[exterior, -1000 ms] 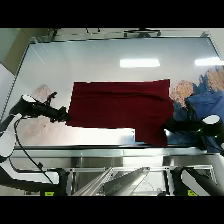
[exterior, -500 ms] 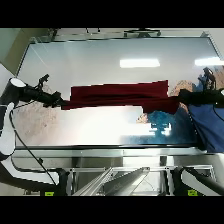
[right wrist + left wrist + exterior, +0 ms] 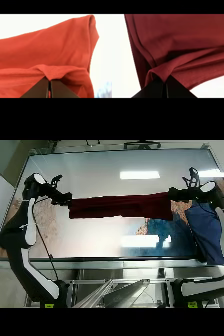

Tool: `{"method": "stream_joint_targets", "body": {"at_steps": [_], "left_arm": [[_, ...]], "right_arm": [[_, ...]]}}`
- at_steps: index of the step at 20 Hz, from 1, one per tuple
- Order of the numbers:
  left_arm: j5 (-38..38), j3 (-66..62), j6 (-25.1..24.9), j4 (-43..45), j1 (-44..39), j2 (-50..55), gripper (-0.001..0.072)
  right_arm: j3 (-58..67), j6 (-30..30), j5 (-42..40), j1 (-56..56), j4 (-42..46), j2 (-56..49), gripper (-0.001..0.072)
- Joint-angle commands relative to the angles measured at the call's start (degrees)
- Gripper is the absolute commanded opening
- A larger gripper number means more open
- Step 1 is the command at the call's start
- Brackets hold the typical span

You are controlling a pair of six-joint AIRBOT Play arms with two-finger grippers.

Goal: Fold the shirts.

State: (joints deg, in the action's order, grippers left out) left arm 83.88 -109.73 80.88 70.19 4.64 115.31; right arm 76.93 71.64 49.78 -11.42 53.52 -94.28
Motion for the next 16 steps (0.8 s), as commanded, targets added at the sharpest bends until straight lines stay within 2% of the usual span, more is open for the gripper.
{"method": "stream_joint_targets", "body": {"at_steps": [1,8,9,10,11,13,14,16], "left_arm": [[1.8,-7.7,2.2,3.8,-1.2,7.5,0.0014],[0.9,-7.3,2.1,4.7,-1.5,8.9,0.0010],[1.0,-8.0,2.1,4.6,-1.6,8.9,0.0024],[1.2,-8.8,2.1,4.7,-1.6,8.9,0.0148],[2.0,-9.7,2.2,4.6,-1.6,8.9,0.0264],[6.6,-11.7,2.2,4.7,-1.6,8.9,0.0285],[8.7,-12.2,2.2,4.7,-1.6,8.4,0.0285],[6.9,-9.1,2.2,4.7,-1.1,5.2,0.0285]], "right_arm": [[3.3,-1.4,-2.0,0.5,0.2,-7.0,0.0027],[3.3,-2.7,-1.7,0.5,0.4,-8.7,0.0028],[3.4,-2.7,-1.7,0.5,0.4,-8.6,0.0085],[3.8,-2.7,-1.0,0.4,0.4,-8.4,0.0336],[5.0,-2.8,0.6,0.1,0.5,-8.2,0.0508],[8.6,-2.9,5.8,-1.7,1.0,-7.6,0.0636],[10.1,-2.4,8.5,-2.9,0.9,-7.6,0.0636],[10.4,-1.7,12.3,-4.6,0.8,-8.0,0.0636]]}}
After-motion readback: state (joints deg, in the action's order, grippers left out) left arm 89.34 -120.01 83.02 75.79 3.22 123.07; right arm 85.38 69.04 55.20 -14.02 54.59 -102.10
